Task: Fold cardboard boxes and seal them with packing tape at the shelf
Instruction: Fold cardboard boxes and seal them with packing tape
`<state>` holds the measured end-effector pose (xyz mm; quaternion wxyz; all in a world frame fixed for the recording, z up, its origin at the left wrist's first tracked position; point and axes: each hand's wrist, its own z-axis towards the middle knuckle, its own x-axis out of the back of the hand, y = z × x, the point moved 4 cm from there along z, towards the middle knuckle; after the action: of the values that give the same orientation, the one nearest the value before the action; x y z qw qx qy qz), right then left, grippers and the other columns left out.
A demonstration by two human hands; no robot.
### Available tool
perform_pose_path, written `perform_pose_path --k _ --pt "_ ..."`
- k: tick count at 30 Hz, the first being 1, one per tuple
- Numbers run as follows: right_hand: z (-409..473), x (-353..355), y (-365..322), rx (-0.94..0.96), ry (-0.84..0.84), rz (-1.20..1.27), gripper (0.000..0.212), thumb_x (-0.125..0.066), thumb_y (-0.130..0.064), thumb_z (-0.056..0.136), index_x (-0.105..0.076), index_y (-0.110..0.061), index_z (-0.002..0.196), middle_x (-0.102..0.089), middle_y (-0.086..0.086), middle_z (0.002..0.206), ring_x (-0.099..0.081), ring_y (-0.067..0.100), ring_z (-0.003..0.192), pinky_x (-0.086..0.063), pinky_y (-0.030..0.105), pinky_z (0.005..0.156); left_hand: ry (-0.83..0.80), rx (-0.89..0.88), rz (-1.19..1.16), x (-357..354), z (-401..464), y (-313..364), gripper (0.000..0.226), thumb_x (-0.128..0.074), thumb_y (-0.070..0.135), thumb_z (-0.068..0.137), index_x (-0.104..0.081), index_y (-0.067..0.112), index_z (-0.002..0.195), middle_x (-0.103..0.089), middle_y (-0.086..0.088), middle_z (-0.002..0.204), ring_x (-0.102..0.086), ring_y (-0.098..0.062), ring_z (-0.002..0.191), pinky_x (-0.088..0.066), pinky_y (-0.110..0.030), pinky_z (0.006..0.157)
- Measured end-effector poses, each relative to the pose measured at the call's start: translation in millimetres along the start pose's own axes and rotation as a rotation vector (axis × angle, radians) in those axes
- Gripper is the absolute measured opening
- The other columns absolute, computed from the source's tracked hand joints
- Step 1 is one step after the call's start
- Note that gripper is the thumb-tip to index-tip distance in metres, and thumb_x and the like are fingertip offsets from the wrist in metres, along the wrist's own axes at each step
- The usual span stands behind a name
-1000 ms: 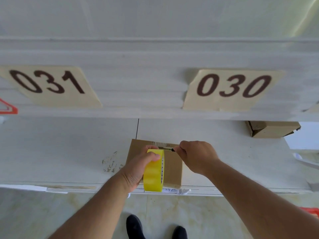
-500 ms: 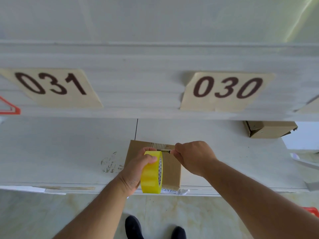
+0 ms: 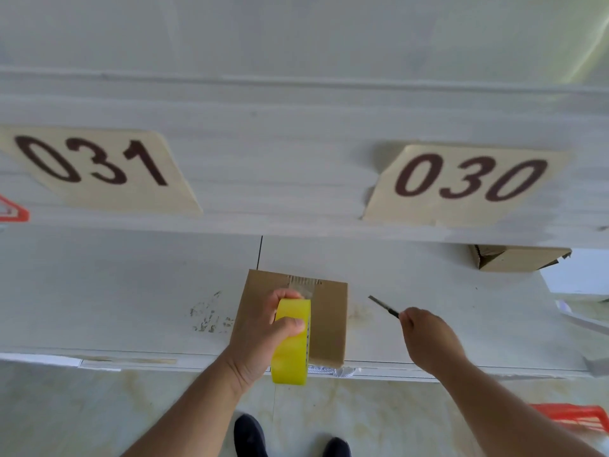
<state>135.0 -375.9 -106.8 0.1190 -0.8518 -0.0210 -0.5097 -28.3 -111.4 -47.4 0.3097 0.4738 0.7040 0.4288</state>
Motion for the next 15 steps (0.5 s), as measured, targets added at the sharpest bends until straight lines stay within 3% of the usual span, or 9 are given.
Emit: perform_pose_path --k 2,4,6,8,11,15 --pt "6 -8 -6 -0.002 0.019 0.004 0.027 -0.04 -0.031 0.107 -0.067 -0.027 0.112 -0.066 0.002 0.12 -0.056 0.03 0.116 -0.049 0.04 0.099 0.014 -0.021 0.016 0 0 1 0.059 -0.071 0.048 0.055 -0.066 0.035 0.112 -0.065 -0.016 0.115 -0.068 -0.038 0.102 -0.056 -0.059 0.087" --pt "5 2 -27 0.044 0.168 0.153 0.036 -0.047 -0.037 0.107 -0.063 -0.026 0.137 -0.062 0.001 0.139 -0.054 0.026 0.129 -0.044 0.038 0.106 0.011 -0.013 -0.004 1 1 0 0.059 -0.071 0.048 0.055 -0.066 0.034 0.113 -0.066 -0.016 0.115 -0.068 -0.04 0.104 -0.055 -0.061 0.089" --pt "3 17 -66 0.136 0.19 0.441 0.034 -0.055 -0.043 0.104 -0.067 -0.026 0.132 -0.069 -0.003 0.131 -0.062 0.019 0.121 -0.047 0.031 0.098 0.001 0.009 -0.052 2 2 -1 0.061 -0.072 0.046 0.054 -0.066 0.032 0.113 -0.066 -0.019 0.113 -0.069 -0.037 0.097 -0.057 -0.055 0.084" --pt "10 21 -116 0.195 0.022 0.569 0.034 -0.057 -0.052 0.101 -0.069 -0.032 0.125 -0.073 -0.01 0.121 -0.067 0.013 0.113 -0.05 0.029 0.094 -0.012 0.026 -0.103 2 2 -3 0.06 -0.073 0.043 0.053 -0.067 0.032 0.111 -0.066 -0.021 0.113 -0.067 -0.032 0.093 -0.057 -0.049 0.079" --pt "21 11 -164 0.247 -0.114 0.322 0.043 -0.046 -0.075 0.093 -0.069 -0.042 0.109 -0.073 -0.012 0.108 -0.067 0.019 0.104 -0.054 0.036 0.092 -0.019 0.04 -0.17 2 2 -3 0.058 -0.074 0.042 0.053 -0.067 0.032 0.109 -0.066 -0.022 0.112 -0.067 -0.032 0.093 -0.055 -0.048 0.079" --pt "28 -8 -167 0.302 -0.063 0.076 0.046 -0.046 -0.075 0.094 -0.067 -0.034 0.104 -0.067 0.0 0.103 -0.057 0.026 0.107 -0.048 0.039 0.091 0.0 0.039 -0.209 2 4 -8 0.058 -0.074 0.041 0.054 -0.066 0.031 0.11 -0.063 -0.025 0.12 -0.066 -0.036 0.096 -0.054 -0.05 0.08"
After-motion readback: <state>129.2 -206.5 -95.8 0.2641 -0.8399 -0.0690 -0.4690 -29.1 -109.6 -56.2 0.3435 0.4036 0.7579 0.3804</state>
